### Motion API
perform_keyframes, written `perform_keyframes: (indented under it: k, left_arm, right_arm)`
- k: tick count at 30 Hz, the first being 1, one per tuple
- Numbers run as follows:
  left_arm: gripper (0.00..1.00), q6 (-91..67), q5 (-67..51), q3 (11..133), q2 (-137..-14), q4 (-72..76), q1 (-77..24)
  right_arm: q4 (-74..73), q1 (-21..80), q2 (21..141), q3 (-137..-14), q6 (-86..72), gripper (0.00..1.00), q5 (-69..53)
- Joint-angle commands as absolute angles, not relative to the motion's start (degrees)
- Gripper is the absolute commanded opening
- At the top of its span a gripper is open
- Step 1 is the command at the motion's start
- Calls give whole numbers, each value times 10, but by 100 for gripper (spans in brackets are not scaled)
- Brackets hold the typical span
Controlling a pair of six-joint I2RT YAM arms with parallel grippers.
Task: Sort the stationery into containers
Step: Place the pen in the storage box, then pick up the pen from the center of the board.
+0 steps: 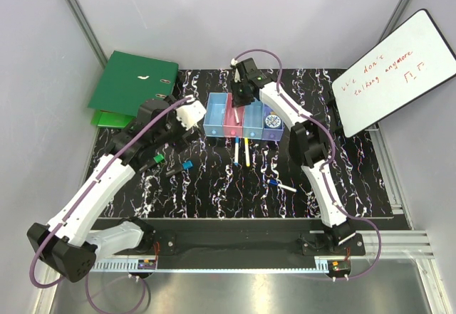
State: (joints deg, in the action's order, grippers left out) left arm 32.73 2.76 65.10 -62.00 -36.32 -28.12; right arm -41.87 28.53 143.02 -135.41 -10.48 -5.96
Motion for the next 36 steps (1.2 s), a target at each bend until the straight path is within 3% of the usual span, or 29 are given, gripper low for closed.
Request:
perform_keyframes:
  k: [1, 5, 14, 20, 27, 36]
  left_arm:
    - [99, 330, 11, 670, -625, -338, -276]
    - [99, 329, 8, 677, -628, -338, -276]
    - [99, 331, 9, 682, -618, -340, -275]
    - [99, 326, 5, 685, -612, -344, -275]
    - [99, 319, 4, 674, -615, -345, -275]
    - [99, 317, 4, 693, -632, -347, -276]
  right_arm:
    - [-408, 288, 1419, -1381, -101, 32, -91]
    - [-408, 288, 1407, -1375, -89, 42, -95]
    - [-413, 288, 1297, -1333, -29, 40, -90]
    - [-464, 294, 1142, -1184, 128, 39, -144]
    - [-509, 310, 977, -884, 327, 37, -98]
    - [-481, 337, 945, -723, 352, 38, -69]
